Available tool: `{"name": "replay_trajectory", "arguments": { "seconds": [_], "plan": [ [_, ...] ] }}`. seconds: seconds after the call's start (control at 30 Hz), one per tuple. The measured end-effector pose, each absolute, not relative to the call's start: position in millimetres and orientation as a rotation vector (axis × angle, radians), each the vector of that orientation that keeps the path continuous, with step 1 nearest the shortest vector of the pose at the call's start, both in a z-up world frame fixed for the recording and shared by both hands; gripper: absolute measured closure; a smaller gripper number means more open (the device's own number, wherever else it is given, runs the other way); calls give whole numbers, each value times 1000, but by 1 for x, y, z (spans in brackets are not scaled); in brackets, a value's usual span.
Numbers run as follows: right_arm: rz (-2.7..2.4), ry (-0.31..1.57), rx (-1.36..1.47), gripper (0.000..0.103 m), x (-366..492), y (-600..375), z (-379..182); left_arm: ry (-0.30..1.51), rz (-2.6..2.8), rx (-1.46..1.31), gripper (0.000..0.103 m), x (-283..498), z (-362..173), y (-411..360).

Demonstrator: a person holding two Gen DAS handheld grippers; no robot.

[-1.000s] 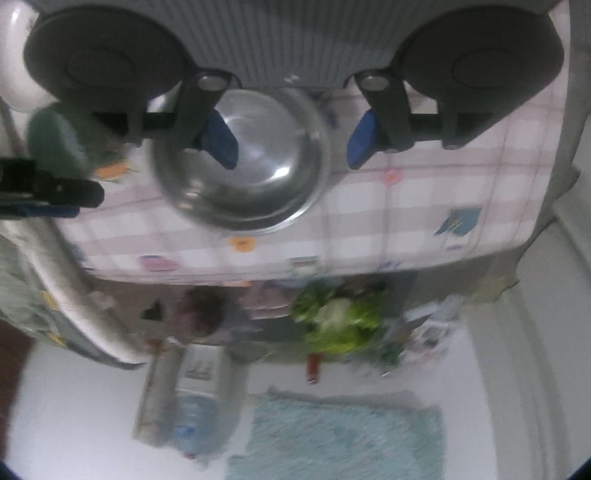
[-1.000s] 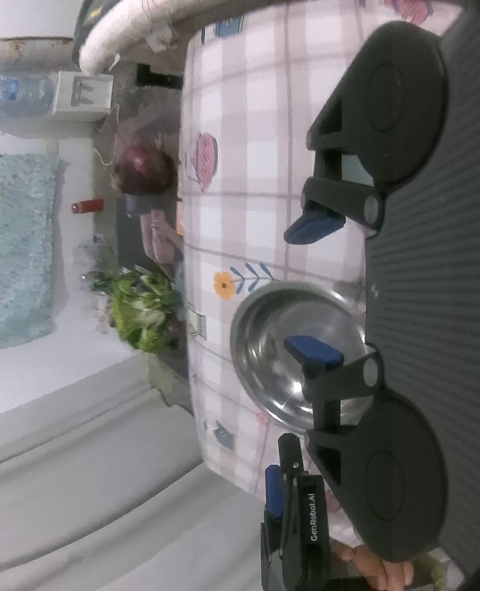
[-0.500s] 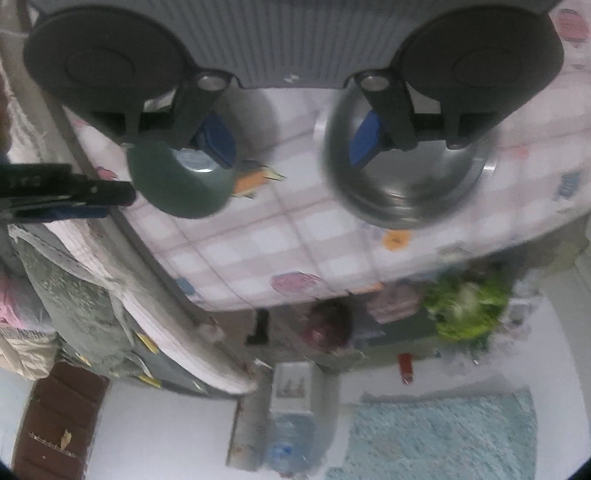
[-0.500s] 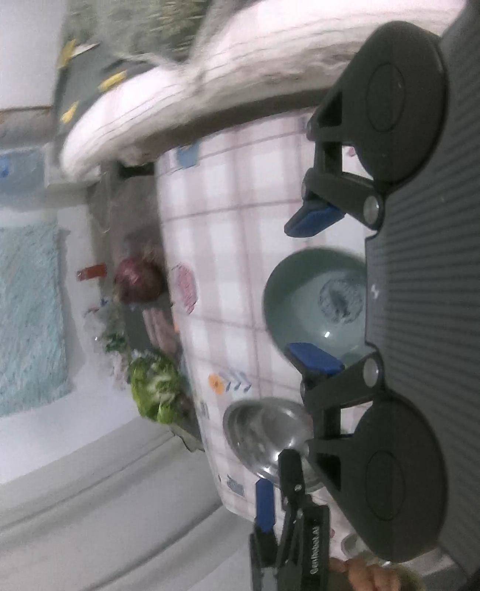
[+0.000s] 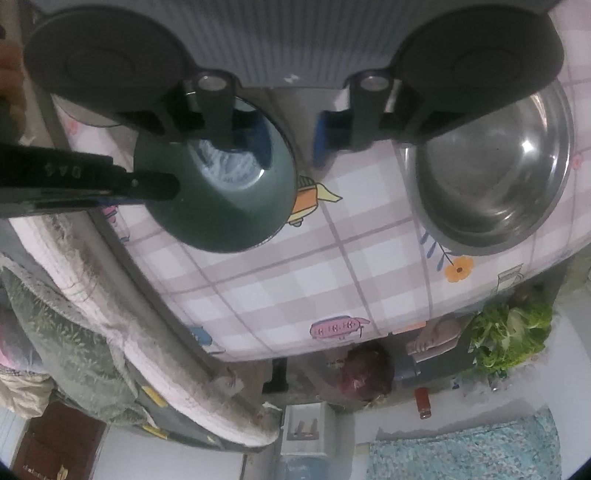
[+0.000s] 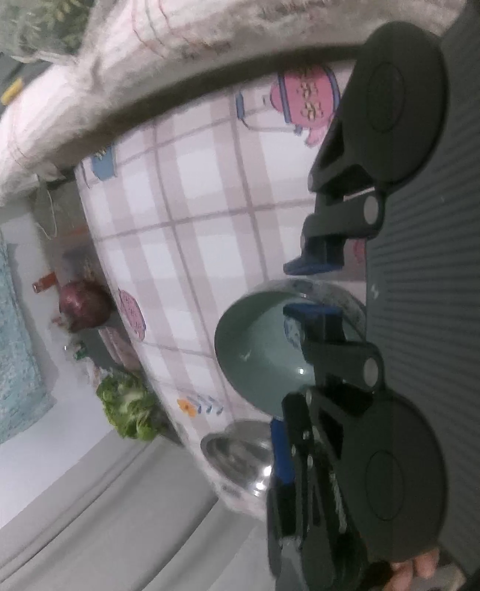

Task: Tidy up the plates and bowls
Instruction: 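Reach the right tool to the dark green bowl and grasp its rim, then lift the green bowl with the right tool and move it over the steel bowl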

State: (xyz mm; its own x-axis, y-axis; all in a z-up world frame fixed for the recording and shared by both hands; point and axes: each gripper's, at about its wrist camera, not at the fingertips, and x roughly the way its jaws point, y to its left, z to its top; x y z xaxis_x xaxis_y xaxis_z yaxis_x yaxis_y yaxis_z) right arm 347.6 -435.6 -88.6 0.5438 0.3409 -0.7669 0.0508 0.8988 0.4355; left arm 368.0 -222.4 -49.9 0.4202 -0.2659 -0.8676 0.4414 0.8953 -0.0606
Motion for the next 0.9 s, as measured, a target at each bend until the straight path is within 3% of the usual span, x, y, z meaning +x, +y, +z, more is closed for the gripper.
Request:
{"name": "replay_trajectory", "arguments": {
  "seconds": [0.27,0.4,0.53,0.9],
  "plan": [
    [204,963,397,90,362,-418,-88,1027,-372,176,93,372,-53,-212],
    [212,962,392,89,371,-409,-88,1044,-369,161,91,375,-51,-205],
    [225,982,426,86,371,-412,-90,1062,-379,161,79,376,-54,-204],
    [215,1018,432,83,375,-405,-103,1083,-362,175,81,377,-66,-211]
  ]
}}
